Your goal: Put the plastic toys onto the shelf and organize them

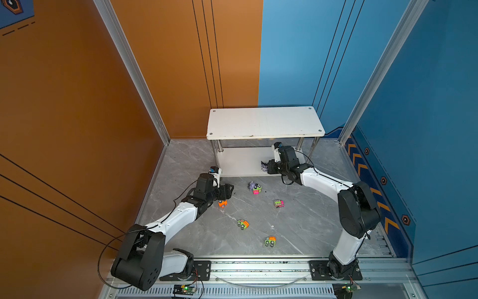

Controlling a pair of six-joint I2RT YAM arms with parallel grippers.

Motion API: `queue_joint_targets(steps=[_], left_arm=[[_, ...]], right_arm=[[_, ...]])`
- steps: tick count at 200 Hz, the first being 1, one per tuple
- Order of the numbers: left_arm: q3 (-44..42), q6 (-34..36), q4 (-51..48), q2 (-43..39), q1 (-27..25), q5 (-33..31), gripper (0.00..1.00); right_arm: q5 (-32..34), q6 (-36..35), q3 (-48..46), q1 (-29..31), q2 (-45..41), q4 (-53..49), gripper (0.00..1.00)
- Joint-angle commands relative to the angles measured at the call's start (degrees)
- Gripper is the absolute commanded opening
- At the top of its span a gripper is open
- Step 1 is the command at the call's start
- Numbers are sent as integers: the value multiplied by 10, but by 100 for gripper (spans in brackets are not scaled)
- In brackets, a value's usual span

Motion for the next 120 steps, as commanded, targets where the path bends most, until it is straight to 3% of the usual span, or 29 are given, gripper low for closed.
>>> queue_joint_targets(steps=[1,120], left_arm=[[15,-1,2,2,-1,12,73],[12,-4,0,-2,-1,10,73]], right_arm=[[-4,-11,-23,-2,-41,-15,0],[-8,-12,-28,-2,-18,-20,0]])
